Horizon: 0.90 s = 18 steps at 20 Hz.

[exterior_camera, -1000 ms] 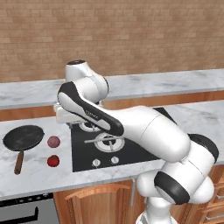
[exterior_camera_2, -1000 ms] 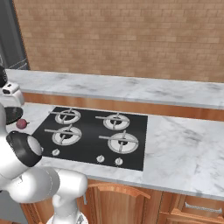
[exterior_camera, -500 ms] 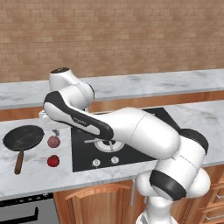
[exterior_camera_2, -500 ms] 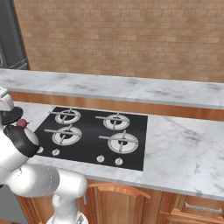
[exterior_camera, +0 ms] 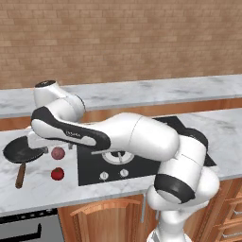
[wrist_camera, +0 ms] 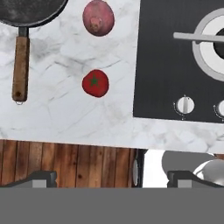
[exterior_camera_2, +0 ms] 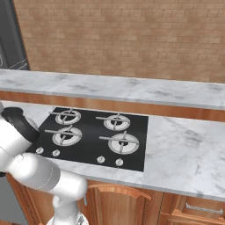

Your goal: Place the pan on the front right burner on the stove. Then place the tomato and the onion in the pan and turn on the front right burner.

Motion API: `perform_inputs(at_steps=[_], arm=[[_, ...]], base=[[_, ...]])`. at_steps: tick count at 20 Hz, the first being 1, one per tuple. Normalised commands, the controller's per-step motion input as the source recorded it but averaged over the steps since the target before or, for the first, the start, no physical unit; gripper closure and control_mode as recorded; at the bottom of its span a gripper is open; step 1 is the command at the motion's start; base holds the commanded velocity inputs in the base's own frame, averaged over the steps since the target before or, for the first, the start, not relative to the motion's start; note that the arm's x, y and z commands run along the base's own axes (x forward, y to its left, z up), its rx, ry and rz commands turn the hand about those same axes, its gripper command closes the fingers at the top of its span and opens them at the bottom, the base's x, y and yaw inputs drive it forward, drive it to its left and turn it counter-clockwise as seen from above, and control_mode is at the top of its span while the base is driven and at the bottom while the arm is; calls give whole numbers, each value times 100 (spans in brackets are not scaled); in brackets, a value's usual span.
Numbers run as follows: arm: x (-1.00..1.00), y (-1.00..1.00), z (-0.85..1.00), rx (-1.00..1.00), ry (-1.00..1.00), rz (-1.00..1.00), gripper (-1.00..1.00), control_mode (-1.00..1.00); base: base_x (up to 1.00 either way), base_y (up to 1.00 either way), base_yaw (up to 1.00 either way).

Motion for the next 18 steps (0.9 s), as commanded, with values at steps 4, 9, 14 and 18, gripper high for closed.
perform_inputs(at_steps=[4, 9, 14, 18], arm=[[-2, 39, -18, -3, 0, 0, -100, -100], [0, 37, -21, -3, 0, 0, -100, -100], [0, 31, -22, 0, 0, 0, -100, -100], [0, 31, -22, 0, 2, 0, -100, -100]], base=[[0, 0, 0], [0, 0, 0], [0, 0, 0], [0, 0, 0]])
